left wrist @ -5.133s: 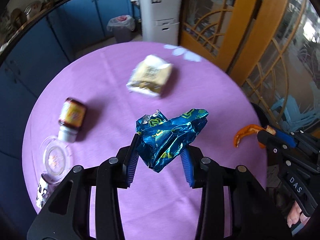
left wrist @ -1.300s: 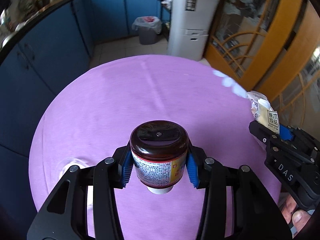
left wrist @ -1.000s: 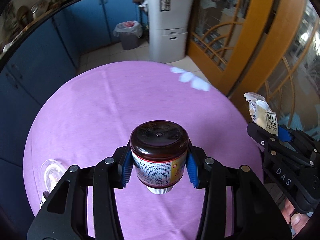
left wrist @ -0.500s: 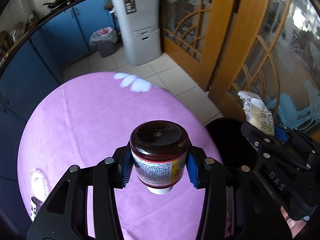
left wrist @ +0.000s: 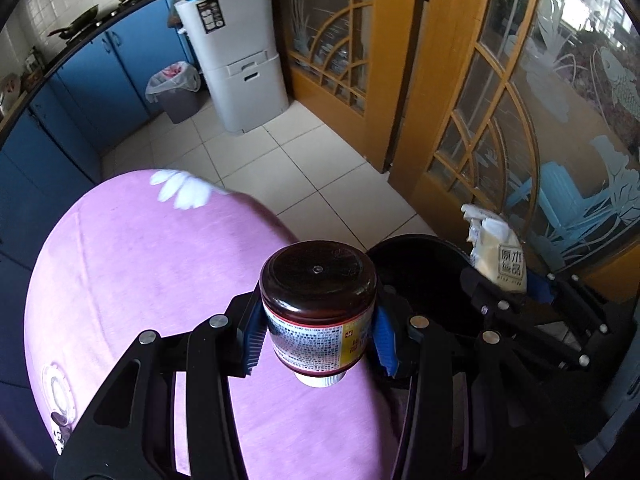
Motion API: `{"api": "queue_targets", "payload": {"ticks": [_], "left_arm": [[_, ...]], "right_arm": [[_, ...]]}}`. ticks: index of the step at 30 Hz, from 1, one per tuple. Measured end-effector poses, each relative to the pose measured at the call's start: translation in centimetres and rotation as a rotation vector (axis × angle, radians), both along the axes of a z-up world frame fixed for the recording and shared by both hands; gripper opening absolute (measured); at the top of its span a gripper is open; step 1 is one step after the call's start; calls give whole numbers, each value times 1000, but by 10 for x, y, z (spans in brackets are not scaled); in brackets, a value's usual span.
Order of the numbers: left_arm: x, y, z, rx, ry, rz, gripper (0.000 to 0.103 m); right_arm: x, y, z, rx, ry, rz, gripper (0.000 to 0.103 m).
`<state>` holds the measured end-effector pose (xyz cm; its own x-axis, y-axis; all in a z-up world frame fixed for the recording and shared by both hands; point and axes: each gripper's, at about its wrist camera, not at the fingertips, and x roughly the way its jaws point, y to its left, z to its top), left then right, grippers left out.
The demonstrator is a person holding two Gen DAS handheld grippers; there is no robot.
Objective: Collect trash
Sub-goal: 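Carry the jar and snack bag over the black bin and release both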
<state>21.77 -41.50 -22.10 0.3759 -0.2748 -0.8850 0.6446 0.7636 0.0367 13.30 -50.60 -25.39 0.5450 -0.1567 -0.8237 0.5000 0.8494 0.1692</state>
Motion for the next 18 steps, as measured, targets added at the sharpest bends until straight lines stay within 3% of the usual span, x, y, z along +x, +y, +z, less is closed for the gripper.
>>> {"api": "queue_targets", "payload": {"ticks": [5, 7, 9, 18], "left_arm": [[-2, -22, -12, 14, 44, -16, 49], [-3, -28, -13, 7, 51, -11, 76], [-6, -32, -9, -3, 3, -6, 88], [-1, -30, -13, 33, -16, 19, 88]], "right_arm": [[-7, -17, -11, 10, 13, -48, 37], [-10, -23, -12, 4, 15, -63, 37], [-12, -31, -15, 10, 16, -75, 37], [-6, -34, -27, 40, 25, -57, 38]]}}
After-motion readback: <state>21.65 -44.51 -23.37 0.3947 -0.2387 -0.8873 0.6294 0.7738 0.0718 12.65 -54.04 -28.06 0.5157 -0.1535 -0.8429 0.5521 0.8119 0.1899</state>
